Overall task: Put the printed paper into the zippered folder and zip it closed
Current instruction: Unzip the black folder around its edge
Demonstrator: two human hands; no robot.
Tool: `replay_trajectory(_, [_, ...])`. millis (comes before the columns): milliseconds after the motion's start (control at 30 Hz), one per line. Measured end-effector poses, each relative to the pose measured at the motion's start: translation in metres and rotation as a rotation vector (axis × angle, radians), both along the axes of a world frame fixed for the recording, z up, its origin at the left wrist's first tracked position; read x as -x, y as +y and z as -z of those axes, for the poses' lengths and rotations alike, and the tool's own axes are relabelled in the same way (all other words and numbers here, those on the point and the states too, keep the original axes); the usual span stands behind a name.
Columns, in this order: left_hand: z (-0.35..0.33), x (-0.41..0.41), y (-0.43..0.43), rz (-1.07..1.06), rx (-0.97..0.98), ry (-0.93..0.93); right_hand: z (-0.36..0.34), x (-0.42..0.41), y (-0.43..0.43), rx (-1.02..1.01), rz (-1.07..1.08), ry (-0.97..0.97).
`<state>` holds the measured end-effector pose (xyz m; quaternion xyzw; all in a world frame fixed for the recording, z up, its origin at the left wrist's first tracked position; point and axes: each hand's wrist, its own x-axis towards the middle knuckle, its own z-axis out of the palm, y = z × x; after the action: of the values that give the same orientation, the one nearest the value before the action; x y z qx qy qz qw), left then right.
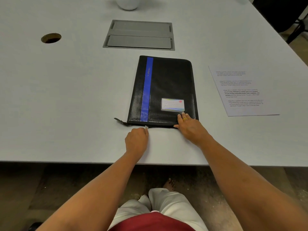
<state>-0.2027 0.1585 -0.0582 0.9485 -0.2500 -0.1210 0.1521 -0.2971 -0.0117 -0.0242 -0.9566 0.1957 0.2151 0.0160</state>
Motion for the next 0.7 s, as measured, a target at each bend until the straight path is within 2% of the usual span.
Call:
replay_trajectory(100, [-0.003,0.001,0.001,-0.022,0.013,-0.002,0.002,-0.002,0.002,-0.002,0.007,-0.008])
replay_trajectory(267, [-0.006,-0.025,0.031,-0.174,0.031,-0.006,0.003,-0.002,0.003,-0.022,0.024,-0.005])
replay_trajectory(567, [-0.001,-0.032,0.045,-0.136,0.047,-0.028,0.004,-0.001,0.001,-0.036,0.036,-0.022])
replay_trajectory(700, [-0.004,-0.030,0.047,-0.051,0.001,-0.058,0.005,0.000,0.000,-0.037,0.052,-0.010])
